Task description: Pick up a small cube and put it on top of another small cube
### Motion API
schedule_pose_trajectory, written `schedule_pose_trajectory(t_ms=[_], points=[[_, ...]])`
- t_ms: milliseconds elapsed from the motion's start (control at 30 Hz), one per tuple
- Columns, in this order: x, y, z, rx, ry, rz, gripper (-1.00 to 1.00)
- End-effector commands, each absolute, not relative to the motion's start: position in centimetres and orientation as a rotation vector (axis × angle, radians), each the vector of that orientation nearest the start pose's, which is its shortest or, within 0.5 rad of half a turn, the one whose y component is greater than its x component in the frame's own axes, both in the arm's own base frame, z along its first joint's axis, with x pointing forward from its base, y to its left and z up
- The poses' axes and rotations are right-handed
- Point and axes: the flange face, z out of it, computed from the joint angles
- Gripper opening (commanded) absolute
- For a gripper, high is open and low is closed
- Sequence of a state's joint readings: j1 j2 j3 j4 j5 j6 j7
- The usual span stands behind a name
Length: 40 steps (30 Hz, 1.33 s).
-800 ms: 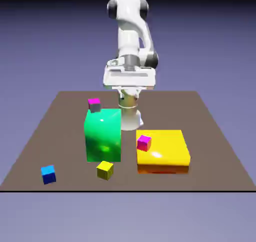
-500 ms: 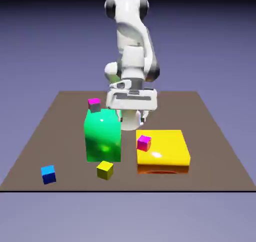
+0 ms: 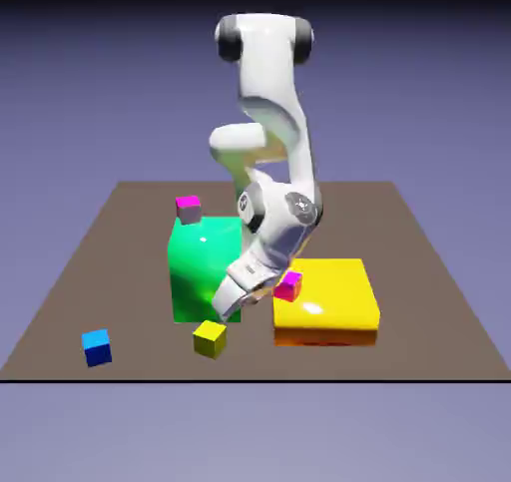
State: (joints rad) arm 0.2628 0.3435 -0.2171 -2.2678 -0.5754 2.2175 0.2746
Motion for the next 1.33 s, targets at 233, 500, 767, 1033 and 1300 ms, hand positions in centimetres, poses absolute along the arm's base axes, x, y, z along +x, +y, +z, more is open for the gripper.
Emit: schedule_pose_trajectory(t_ms=[233,500,767,1033,1300], points=[[48.4,-3.8,10.5,2.432,0.398,-0.573,0.00],[50.1,-0.3,17.3,2.480,0.294,-0.566,-1.00],[46.5,11.6,27.5,2.578,0.160,-0.625,-1.00],[43.0,16.4,30.6,2.455,0.311,-0.604,-1.00],[42.4,15.0,28.0,2.454,0.310,-0.603,1.00]])
